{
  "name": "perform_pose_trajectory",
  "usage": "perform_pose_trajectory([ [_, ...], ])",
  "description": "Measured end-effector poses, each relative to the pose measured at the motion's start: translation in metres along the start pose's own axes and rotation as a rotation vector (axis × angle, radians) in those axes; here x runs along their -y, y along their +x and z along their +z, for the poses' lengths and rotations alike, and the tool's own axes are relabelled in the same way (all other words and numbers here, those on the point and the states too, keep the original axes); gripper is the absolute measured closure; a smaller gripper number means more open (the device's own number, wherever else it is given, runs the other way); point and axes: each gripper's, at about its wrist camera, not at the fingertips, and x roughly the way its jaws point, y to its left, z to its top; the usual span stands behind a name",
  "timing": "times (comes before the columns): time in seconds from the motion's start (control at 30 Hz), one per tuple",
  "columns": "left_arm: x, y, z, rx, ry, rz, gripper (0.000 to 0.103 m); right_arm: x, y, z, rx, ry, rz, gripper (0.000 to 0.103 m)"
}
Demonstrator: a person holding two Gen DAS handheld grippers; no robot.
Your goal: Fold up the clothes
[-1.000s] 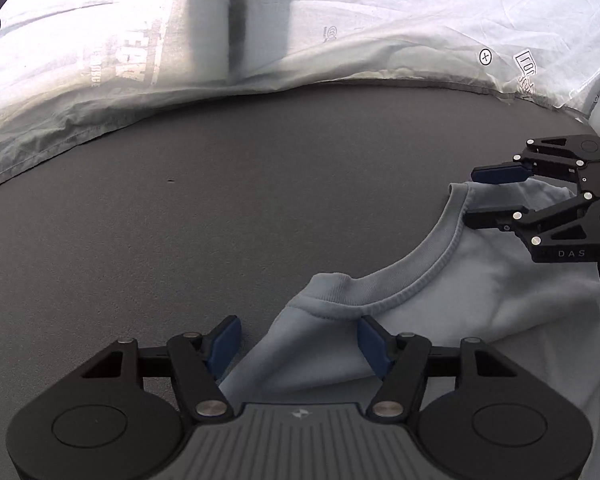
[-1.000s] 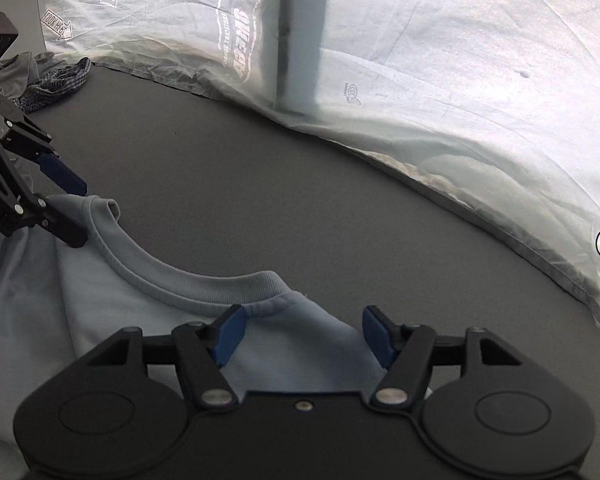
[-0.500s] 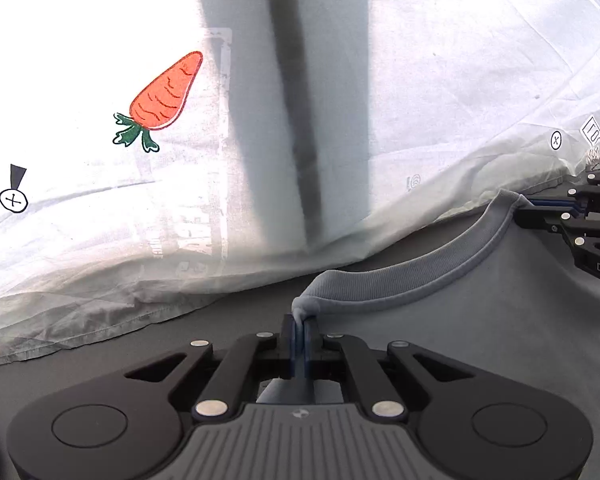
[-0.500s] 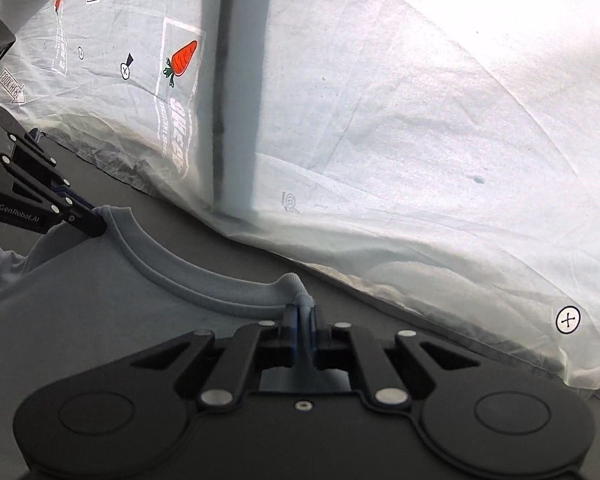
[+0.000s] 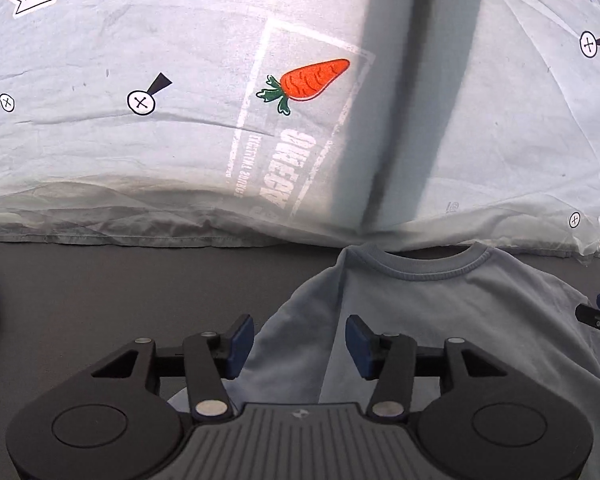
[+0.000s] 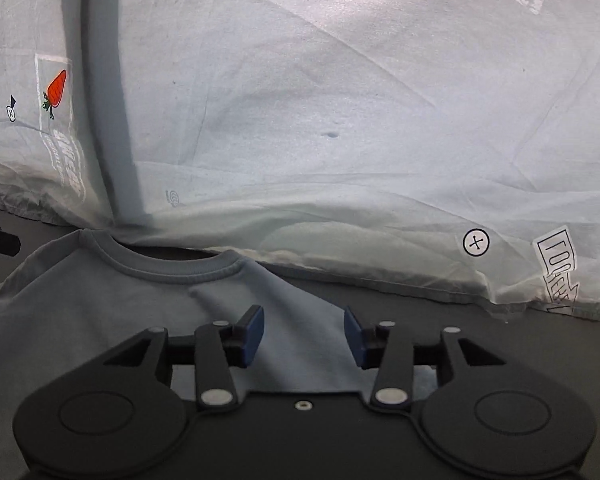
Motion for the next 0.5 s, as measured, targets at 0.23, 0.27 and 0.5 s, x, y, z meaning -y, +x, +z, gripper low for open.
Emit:
perform_pose_trajectory([
  [0.23, -0.015, -0.113, -0.122, -0.104, -0.033, 0.091, 0.033, 0.030, -0.111, -0.108, -0.144, 0.082, -0.094, 0.055],
  [0.27, -0.017, -0.124, -0.141, -0.123, -0.050, 0.091, 0.033, 0.031, -0.126, -0.123, -0.161, 0.104, -0.105, 0.054],
  [0.5, -0.009, -0.173, -0.227, -0.191, -0.099, 0.101, 0.031, 0.034, -0.222, -0.214, -0.229, 0.235, -0.151, 0.051],
])
